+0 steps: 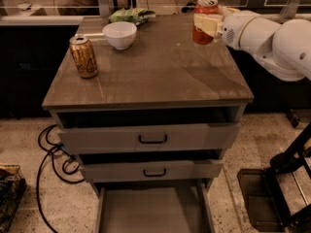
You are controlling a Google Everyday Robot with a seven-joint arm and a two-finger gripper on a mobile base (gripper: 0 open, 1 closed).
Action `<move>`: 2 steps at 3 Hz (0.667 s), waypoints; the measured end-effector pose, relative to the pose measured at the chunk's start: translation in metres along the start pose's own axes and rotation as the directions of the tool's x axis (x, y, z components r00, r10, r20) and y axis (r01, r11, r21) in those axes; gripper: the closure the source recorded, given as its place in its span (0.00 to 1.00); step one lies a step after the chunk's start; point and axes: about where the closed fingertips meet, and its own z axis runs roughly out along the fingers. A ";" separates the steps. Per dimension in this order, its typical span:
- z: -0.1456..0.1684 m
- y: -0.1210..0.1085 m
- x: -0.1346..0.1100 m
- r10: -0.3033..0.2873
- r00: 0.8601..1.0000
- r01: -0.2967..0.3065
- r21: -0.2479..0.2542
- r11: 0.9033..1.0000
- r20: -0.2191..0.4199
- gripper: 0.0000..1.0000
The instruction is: Place coke can into bottom drawer
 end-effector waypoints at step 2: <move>-0.054 0.057 -0.012 0.081 0.996 -0.078 -0.071 0.994 0.049 1.00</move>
Offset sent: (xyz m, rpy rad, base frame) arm -0.1116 0.0488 0.0126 0.1482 0.0284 0.1810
